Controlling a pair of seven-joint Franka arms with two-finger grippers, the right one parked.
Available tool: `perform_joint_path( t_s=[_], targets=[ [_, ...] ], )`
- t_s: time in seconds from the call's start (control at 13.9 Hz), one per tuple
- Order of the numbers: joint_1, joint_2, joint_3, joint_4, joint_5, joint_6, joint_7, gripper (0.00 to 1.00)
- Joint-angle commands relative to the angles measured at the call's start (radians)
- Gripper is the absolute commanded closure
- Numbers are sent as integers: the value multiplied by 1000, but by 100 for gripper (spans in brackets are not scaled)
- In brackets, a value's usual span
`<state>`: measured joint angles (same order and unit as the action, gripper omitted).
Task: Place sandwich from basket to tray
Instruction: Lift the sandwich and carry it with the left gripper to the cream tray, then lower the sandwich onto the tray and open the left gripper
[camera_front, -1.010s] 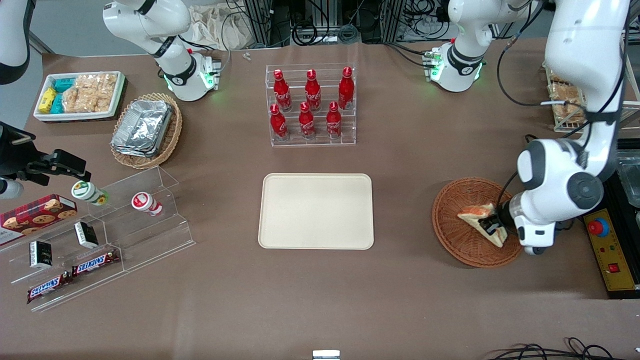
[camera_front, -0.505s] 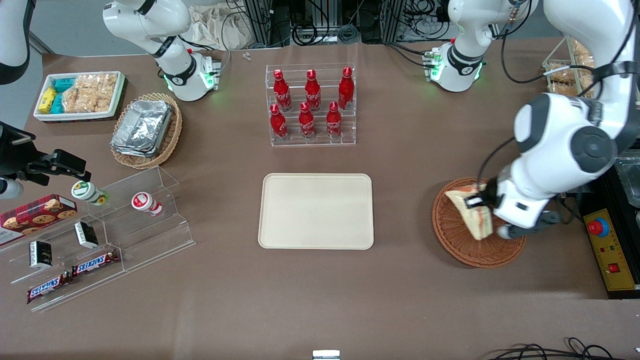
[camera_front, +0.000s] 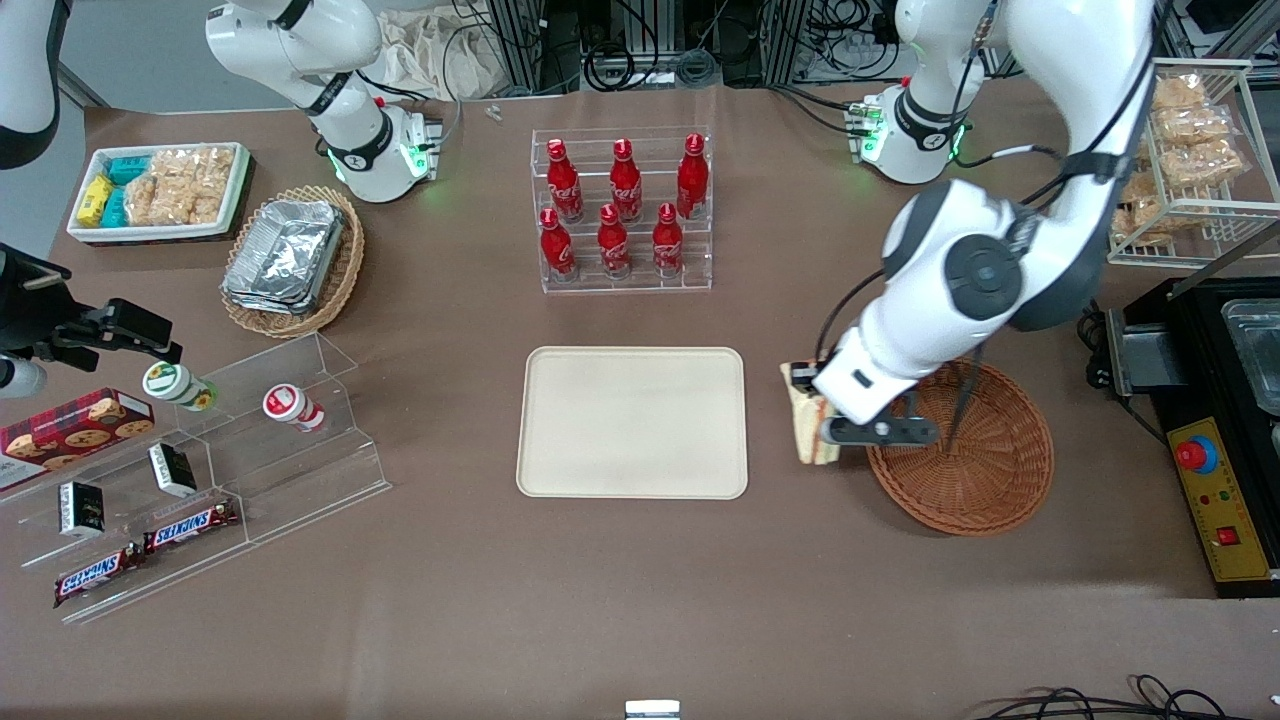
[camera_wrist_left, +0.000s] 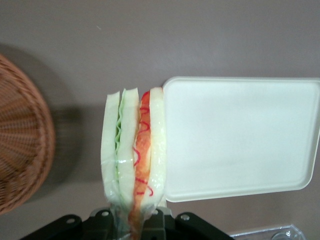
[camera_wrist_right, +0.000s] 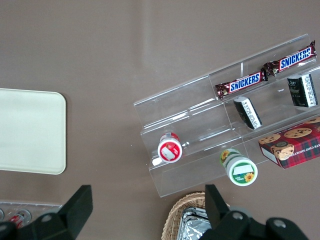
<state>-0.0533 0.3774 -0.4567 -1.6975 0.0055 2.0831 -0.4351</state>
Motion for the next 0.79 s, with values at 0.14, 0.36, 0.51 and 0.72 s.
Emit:
perform_joint_path(
  t_s=[0.14,0.36,0.51,0.72],
  targets=[
    [-132,200,3,88,157,78,-124,100],
    [-168,325,3,176,286,83,-261,100],
    [-186,348,3,187,304,91,-272,100],
    [-188,379,4,185,341,149,-267,60]
  ],
)
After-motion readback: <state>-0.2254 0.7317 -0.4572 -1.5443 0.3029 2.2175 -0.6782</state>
